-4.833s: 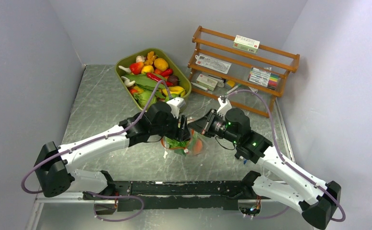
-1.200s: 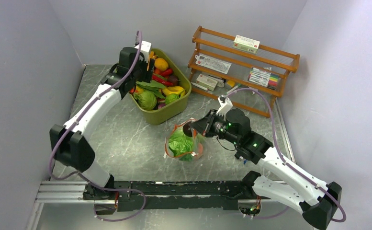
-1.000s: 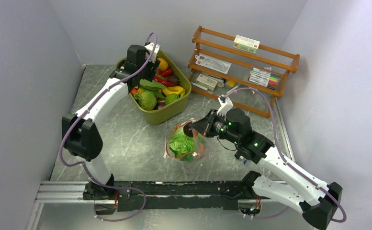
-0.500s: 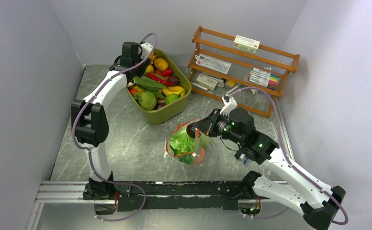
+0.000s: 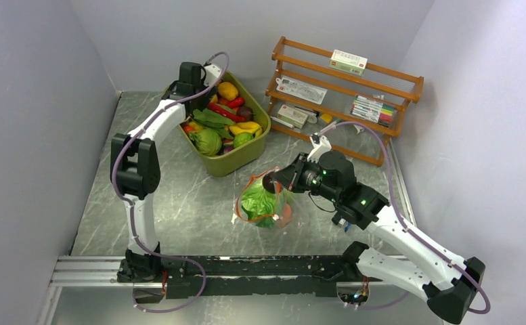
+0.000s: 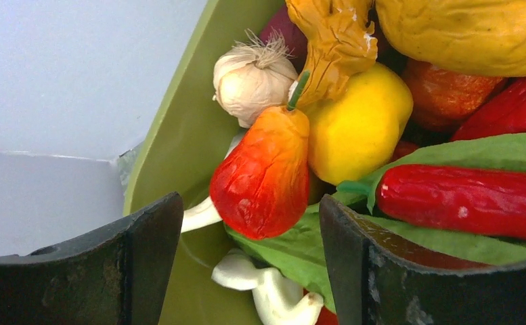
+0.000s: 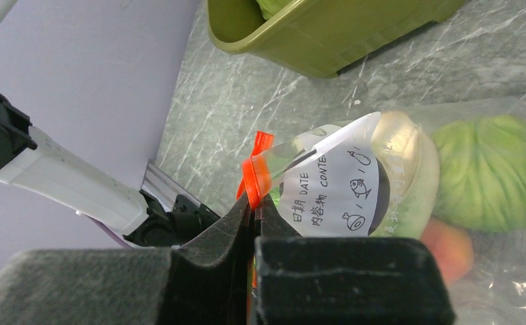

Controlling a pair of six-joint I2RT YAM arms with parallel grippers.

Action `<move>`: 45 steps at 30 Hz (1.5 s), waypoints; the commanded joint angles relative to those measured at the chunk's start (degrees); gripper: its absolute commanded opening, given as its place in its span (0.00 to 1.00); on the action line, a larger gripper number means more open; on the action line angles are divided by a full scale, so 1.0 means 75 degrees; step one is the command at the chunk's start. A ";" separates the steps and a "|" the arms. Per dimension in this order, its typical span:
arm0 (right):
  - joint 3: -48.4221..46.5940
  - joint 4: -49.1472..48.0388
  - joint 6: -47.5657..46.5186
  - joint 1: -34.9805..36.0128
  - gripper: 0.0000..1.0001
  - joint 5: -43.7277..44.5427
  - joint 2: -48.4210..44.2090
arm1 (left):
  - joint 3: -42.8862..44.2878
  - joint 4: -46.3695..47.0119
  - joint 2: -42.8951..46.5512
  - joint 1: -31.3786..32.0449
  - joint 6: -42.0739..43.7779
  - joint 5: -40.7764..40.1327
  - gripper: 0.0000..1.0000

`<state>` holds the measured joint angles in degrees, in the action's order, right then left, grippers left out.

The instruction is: Place the food in the zip-top bag and seal the zipper

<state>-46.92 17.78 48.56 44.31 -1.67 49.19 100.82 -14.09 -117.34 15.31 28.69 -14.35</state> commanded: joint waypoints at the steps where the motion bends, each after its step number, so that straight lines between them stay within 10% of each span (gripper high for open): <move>1: -0.0084 -0.0310 -0.0179 0.0000 0.00 0.0167 -0.0096 | 0.0395 0.0407 -0.0349 -0.0026 -0.0047 -0.0246 0.72; 26: -0.0443 0.0594 -0.0361 0.0002 0.00 0.0854 -0.0724 | 0.0838 0.0093 -0.1104 -0.0026 -0.0214 -0.0360 0.58; 45: -0.0021 -0.0263 0.0089 -0.0002 0.00 0.0565 -0.0250 | 0.0476 -0.1143 0.1230 0.0191 -0.2087 0.0257 0.44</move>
<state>-47.03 20.64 47.77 44.31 3.01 46.70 105.12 -18.65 -113.58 16.45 18.20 -15.66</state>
